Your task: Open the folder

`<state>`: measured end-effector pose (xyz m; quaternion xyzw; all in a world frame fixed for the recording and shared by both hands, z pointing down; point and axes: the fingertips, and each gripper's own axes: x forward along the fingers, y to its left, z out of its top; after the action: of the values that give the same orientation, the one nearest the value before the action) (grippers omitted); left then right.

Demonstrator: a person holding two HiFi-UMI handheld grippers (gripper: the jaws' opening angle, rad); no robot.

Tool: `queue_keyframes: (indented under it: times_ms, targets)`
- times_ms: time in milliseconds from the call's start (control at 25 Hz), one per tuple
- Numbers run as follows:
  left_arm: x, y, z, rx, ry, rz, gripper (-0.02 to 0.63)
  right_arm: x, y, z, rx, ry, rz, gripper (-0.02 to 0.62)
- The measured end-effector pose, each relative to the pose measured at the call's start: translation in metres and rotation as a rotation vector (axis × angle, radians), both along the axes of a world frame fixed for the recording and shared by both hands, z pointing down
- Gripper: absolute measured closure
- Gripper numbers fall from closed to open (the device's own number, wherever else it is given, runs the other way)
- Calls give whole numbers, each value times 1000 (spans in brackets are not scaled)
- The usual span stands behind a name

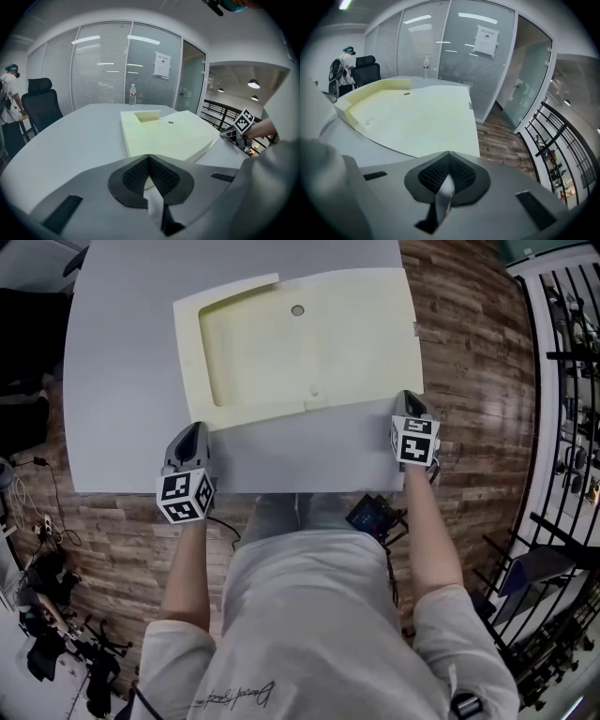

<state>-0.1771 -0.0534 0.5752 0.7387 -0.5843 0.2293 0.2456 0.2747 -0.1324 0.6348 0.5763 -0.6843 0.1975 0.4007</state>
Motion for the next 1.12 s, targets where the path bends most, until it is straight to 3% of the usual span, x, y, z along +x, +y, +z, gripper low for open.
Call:
queue_keyframes:
  times_ms: [360, 600, 760, 1120]
  targets:
    - [1, 0, 2, -5, 3, 1, 597, 1, -2, 3, -17, -14, 4, 572]
    - [5, 0, 1, 22, -10, 42, 597, 8, -2, 1, -4, -89, 40, 572]
    - [9, 2, -16, 53, -41, 54, 597, 9, -8, -25, 57, -90, 39, 572]
    - [35, 8, -69, 151, 58, 65, 597, -19, -20, -107, 230, -130, -56, 572]
